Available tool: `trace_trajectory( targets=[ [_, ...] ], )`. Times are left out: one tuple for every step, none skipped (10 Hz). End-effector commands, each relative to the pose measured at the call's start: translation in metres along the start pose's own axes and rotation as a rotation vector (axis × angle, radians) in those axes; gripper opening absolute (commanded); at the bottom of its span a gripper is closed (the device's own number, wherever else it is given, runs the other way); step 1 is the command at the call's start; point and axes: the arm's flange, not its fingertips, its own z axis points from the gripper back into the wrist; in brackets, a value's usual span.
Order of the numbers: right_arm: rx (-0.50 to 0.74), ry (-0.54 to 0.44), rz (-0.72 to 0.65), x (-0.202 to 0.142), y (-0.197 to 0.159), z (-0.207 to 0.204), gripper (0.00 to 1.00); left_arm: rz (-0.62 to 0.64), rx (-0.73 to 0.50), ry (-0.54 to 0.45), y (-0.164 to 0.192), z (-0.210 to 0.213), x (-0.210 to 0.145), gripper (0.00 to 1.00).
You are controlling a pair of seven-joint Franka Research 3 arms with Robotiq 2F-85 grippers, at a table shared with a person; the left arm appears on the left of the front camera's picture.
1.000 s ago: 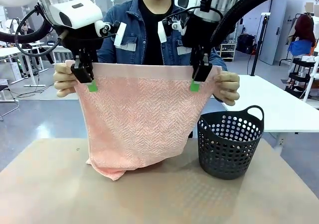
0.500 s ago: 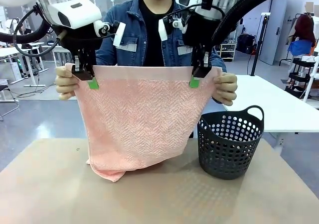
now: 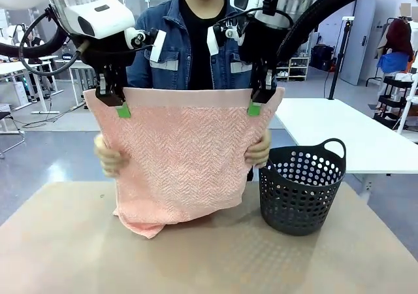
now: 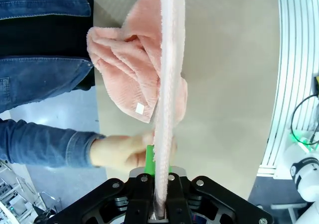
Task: Fold the towel.
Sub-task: Grab the top end of the 100 cm Hotel Towel extended by the human, then release the end of the 100 cm Hotel Towel you were holding and grab the top end of the folded side.
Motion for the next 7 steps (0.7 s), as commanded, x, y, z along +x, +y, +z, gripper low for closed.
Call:
trace_trajectory(
  targets=[
    [0.005,-0.001,0.01,-0.0008,0.0004,0.0026,0.0,-0.004,0.003,0.002,0.0007,0.0012,-0.0025,0.0],
    [0.005,-0.001,0.01,-0.0008,0.0004,0.0026,0.0,-0.004,0.003,0.002,0.0007,0.0012,-0.0025,0.0],
    [0.005,-0.001,0.01,-0.0008,0.0004,0.0026,0.0,-0.004,0.003,0.002,0.0007,0.0012,-0.0025,0.0],
    [0.005,-0.001,0.01,-0.0008,0.0004,0.0026,0.0,-0.004,0.003,0.002,0.0007,0.0012,-0.0025,0.0],
    [0.005,-0.001,0.01,-0.0008,0.0004,0.0026,0.0,-0.004,0.003,0.002,0.0007,0.0012,-0.0025,0.0],
    [0.005,-0.001,0.01,-0.0008,0.0004,0.0026,0.0,-0.004,0.003,0.002,0.0007,0.0012,-0.0025,0.0],
    [0.005,-0.001,0.01,-0.0008,0.0004,0.0026,0.0,-0.004,0.003,0.002,0.0007,0.0012,-0.0025,0.0]
  ],
)
